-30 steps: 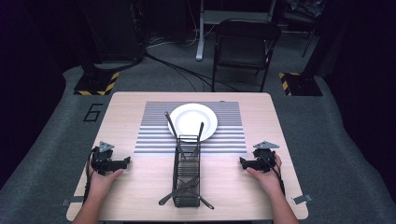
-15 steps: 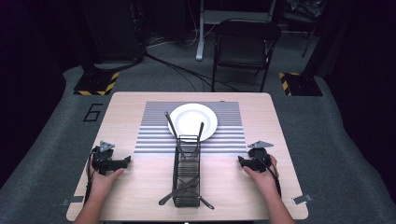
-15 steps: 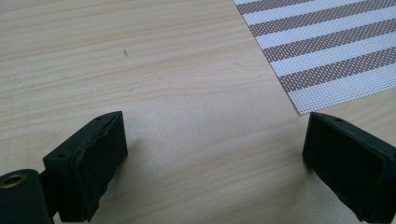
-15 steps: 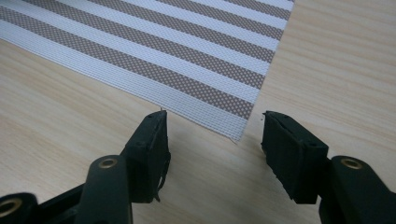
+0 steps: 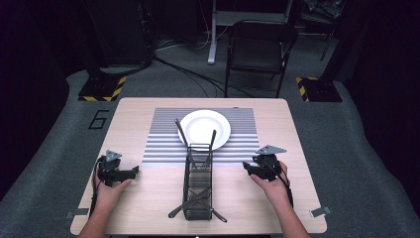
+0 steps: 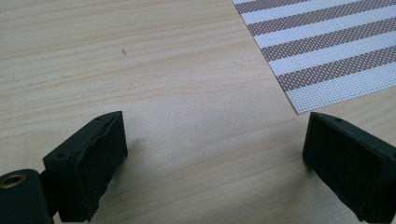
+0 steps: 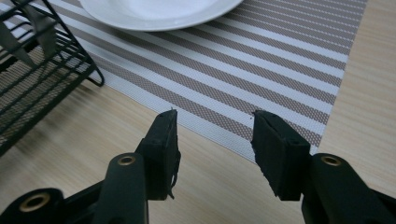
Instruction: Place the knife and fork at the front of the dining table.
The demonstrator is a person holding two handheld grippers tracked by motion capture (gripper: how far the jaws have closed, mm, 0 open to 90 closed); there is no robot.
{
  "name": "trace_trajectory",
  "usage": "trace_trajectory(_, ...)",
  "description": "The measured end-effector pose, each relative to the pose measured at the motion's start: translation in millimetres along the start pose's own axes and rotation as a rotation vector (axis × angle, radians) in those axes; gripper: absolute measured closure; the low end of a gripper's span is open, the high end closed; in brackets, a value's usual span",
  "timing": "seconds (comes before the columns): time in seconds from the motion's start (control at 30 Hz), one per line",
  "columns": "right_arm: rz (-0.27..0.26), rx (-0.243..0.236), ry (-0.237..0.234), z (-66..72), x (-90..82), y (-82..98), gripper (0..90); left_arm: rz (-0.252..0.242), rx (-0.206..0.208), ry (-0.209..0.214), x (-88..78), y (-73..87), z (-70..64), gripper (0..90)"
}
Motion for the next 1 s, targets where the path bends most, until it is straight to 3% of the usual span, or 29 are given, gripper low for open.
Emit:
trace_trajectory(0.2, 0.006, -0.037, -0.024, 6.2, -3.3, -5.9, 52.0, 0.0, -0.001, -0.001, -0.1, 0.0, -0.1, 6.3)
trace_trajectory(0.4, -0.007, -0.006, -0.072, 7.9, -9.0, -15.0, 49.8, -0.004, -0.004, -0.003, 0.3, -0.1, -0.3, 6.2)
trace_trajectory(0.53, -0.023, -0.013, -0.094, 12.0, -12.4, -25.2, 50.9, -0.004, -0.004, -0.004, 0.2, 0.0, -0.4, 6.2)
trace_trajectory(1.0, -0.047, -0.087, -0.145, 46.7, -14.2, -61.8, 55.4, -0.005, -0.005, -0.003, 0.1, 0.1, -0.7, 6.2)
Point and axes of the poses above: each handheld gripper's, and its own axes: x roughly forward along the jaws, y roughly out of its underside, z roughly to its left, the point moved 4 cm from there along x, roughly forward along the jaws, and after that the axes turned 3 degrees about z, right-handed, at the moved point
